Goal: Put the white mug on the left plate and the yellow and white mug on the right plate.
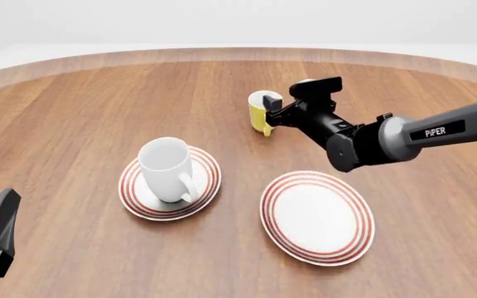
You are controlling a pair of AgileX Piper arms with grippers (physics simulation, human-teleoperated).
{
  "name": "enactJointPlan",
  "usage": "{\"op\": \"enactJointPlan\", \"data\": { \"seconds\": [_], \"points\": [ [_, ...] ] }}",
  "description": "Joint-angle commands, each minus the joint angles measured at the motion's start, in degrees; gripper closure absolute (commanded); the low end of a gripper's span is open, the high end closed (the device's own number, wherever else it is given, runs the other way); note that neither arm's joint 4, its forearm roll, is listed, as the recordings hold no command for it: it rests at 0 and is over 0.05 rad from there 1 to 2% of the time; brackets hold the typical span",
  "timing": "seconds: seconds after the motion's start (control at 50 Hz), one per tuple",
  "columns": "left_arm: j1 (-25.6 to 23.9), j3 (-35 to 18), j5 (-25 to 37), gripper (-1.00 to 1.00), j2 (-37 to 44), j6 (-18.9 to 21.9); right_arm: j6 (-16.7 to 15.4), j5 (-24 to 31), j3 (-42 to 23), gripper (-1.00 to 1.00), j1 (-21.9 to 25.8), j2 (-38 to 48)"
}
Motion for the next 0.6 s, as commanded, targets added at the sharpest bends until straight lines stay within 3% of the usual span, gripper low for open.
{"op": "enactJointPlan", "data": {
  "seconds": [0.02,0.6],
  "points": [
    [0.0,0.0,0.0,-1.0,0.0,0.0,1.59,0.58,-2.31,-1.0,-0.16,2.69],
    [0.0,0.0,0.0,-1.0,0.0,0.0,2.16,3.1,-7.49,-1.0,-0.74,9.21]
  ]
}}
